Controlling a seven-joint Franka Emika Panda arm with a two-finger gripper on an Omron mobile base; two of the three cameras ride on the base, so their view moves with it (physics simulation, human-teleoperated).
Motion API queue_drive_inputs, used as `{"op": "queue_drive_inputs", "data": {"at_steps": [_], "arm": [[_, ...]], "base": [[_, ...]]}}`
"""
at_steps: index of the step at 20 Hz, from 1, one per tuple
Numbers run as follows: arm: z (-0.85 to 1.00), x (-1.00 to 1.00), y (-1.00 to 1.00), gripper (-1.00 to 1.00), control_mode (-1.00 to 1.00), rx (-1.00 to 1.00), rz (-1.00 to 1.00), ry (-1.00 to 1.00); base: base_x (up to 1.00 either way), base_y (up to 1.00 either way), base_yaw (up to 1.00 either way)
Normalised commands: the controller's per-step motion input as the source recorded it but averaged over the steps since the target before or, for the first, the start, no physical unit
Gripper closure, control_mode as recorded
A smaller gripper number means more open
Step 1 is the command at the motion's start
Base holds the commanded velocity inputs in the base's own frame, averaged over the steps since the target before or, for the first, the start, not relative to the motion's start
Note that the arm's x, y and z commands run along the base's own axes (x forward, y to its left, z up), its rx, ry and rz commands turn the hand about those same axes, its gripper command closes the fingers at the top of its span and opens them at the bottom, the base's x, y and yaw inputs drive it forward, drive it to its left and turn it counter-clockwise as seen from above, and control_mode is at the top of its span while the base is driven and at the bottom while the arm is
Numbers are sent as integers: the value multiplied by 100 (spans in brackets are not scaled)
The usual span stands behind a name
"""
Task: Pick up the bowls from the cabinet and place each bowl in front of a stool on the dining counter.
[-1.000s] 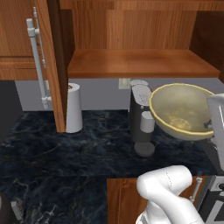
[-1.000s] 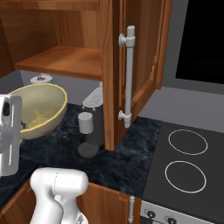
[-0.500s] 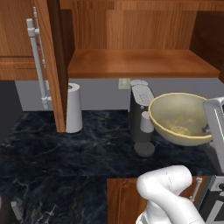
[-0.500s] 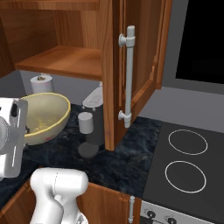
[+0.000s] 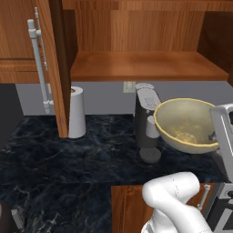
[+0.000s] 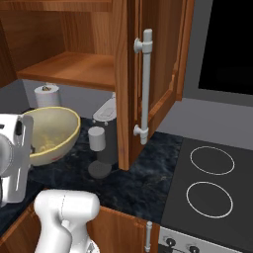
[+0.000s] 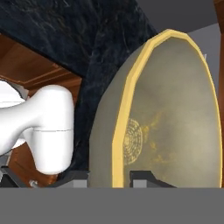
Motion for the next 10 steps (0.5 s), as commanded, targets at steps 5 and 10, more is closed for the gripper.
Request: {"op": "queue_drive_inputs", "data": {"at_steps": [5, 10], "arm": [[-2, -15, -10, 100, -100, 0, -1, 0], [-7, -26, -20, 100, 100, 0, -5, 0]], "base": [[0, 0, 0], [-9, -5, -1]]}}
